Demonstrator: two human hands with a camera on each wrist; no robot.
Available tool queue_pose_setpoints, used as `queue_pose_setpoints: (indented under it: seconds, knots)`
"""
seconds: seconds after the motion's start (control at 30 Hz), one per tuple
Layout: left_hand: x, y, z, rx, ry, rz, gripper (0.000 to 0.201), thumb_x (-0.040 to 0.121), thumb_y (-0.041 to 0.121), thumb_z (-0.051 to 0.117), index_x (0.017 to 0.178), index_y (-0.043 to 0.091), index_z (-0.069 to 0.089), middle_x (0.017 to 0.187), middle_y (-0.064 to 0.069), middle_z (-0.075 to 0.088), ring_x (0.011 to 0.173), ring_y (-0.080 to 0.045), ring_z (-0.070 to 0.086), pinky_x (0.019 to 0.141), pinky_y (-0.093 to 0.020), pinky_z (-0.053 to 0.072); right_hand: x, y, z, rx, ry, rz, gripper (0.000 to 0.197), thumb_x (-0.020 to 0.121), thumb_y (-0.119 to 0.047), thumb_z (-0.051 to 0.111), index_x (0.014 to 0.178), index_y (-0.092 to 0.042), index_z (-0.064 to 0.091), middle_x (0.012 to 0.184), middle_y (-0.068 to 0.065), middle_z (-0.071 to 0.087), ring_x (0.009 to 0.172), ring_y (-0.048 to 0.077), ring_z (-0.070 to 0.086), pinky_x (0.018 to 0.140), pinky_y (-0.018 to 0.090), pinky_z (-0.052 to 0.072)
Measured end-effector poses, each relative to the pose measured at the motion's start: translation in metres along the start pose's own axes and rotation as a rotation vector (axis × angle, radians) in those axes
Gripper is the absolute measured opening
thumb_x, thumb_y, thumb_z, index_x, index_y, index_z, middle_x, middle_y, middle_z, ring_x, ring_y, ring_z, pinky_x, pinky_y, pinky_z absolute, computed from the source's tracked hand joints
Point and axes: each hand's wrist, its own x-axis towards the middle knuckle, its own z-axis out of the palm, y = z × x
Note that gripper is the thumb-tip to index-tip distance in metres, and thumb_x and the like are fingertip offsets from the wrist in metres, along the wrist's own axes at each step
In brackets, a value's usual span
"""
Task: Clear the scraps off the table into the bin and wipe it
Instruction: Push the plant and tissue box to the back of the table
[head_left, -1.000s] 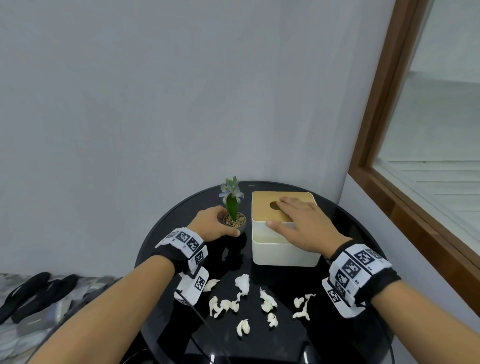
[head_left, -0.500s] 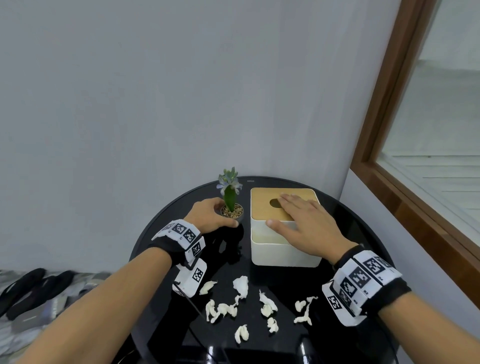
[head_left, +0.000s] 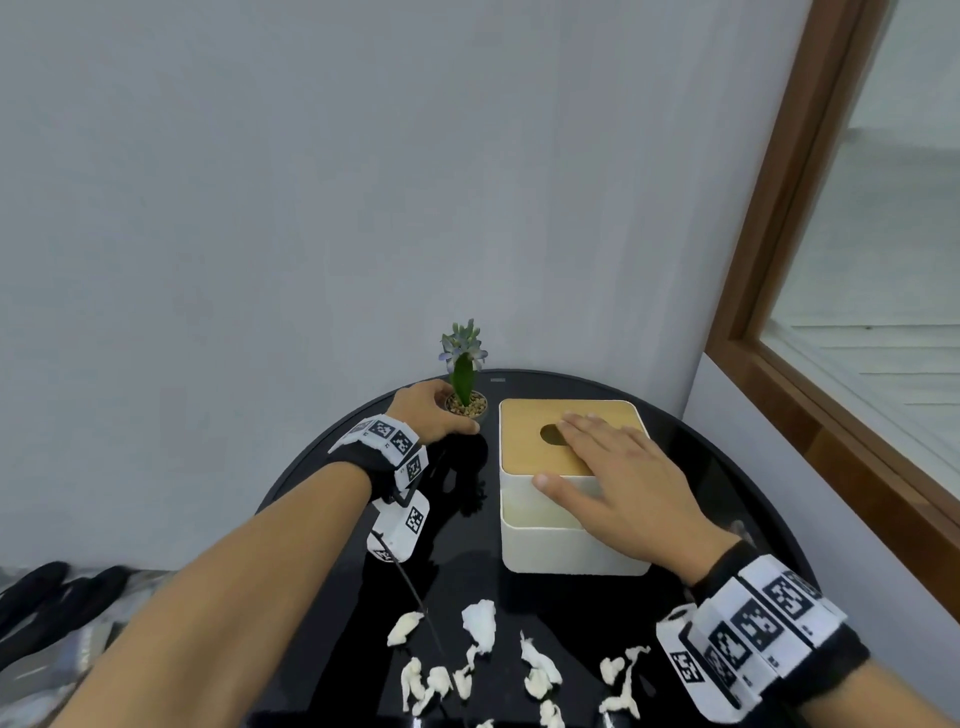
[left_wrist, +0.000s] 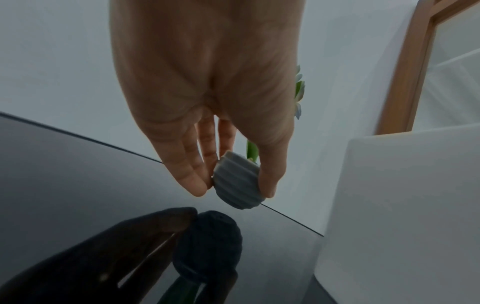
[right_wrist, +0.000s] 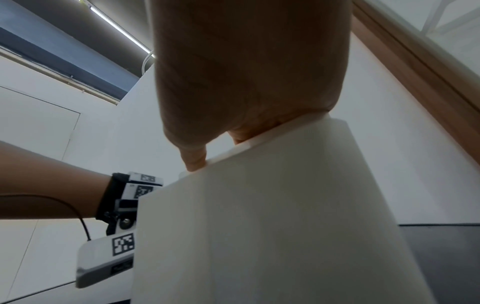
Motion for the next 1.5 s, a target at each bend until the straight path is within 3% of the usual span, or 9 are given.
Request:
queue_pose_setpoints:
  seconds: [0.13, 0.37, 0.57, 0.97, 1.17, 1.5]
  knots:
    - [0.02, -0.004, 0.003, -0.068, -0.008, -0.038, 0.073, 0.05, 0.052, 0.086, 0.116, 0.028, 0.066, 0.107, 0.007, 0.066, 0.095, -0.013, 0.064, 0.085, -0.035, 0.058, 0.0, -0.001, -0.001, 0.009, 0.013, 0.015, 0.078, 0.086, -0.075, 0.019, 0.152, -0.033, 0.021, 0.16, -0.017, 0.016, 0.147, 0.003, 0.01, 0.117, 0.027, 0.001]
    - [0.046, -0.006, 0.004, -0.126, -0.015, -0.049, 0.061, 0.062, 0.041, 0.086, 0.117, 0.025, 0.063, 0.097, 0.008, 0.062, 0.082, -0.013, 0.068, 0.073, -0.031, 0.061, 0.002, 0.001, 0.002, 0.01, 0.008, 0.007, 0.085, 0.081, -0.081, 0.008, 0.152, -0.034, 0.019, 0.159, -0.019, 0.016, 0.146, 0.001, 0.009, 0.12, 0.029, 0.002]
    - [0.061, -0.009, 0.005, -0.156, -0.013, -0.054, 0.068, 0.065, 0.037, 0.086, 0.126, 0.021, 0.06, 0.106, 0.002, 0.059, 0.082, -0.01, 0.065, 0.07, -0.03, 0.061, 0.004, 0.001, 0.003, -0.009, -0.002, 0.005, 0.084, 0.081, -0.08, 0.008, 0.152, -0.035, 0.017, 0.159, -0.022, 0.012, 0.146, -0.002, 0.004, 0.121, 0.028, 0.0]
    - [0.067, -0.015, 0.006, -0.169, -0.031, -0.068, 0.073, 0.064, 0.037, 0.086, 0.129, 0.022, 0.057, 0.115, 0.0, 0.06, 0.086, -0.014, 0.067, 0.073, -0.033, 0.062, 0.003, 0.0, 0.005, 0.004, 0.015, 0.012, 0.083, 0.082, -0.079, 0.013, 0.151, -0.034, 0.023, 0.159, -0.02, 0.017, 0.146, -0.001, 0.008, 0.121, 0.03, 0.004]
    - [0.066, -0.016, 0.006, -0.177, -0.039, -0.087, 0.067, 0.064, 0.037, 0.086, 0.124, 0.022, 0.059, 0.104, 0.004, 0.063, 0.085, -0.014, 0.068, 0.079, -0.033, 0.061, 0.003, 0.0, 0.004, 0.008, 0.014, 0.007, 0.083, 0.082, -0.079, 0.014, 0.151, -0.034, 0.022, 0.159, -0.019, 0.018, 0.146, 0.0, 0.009, 0.121, 0.03, 0.004]
    - [0.053, -0.012, 0.005, -0.162, -0.015, -0.108, 0.081, 0.064, 0.039, 0.087, 0.132, 0.014, 0.052, 0.119, -0.003, 0.063, 0.09, -0.015, 0.067, 0.083, -0.035, 0.059, 0.001, 0.002, 0.001, 0.004, 0.004, 0.01, 0.084, 0.081, -0.08, 0.01, 0.151, -0.034, 0.02, 0.159, -0.019, 0.017, 0.147, 0.001, 0.009, 0.121, 0.031, 0.004]
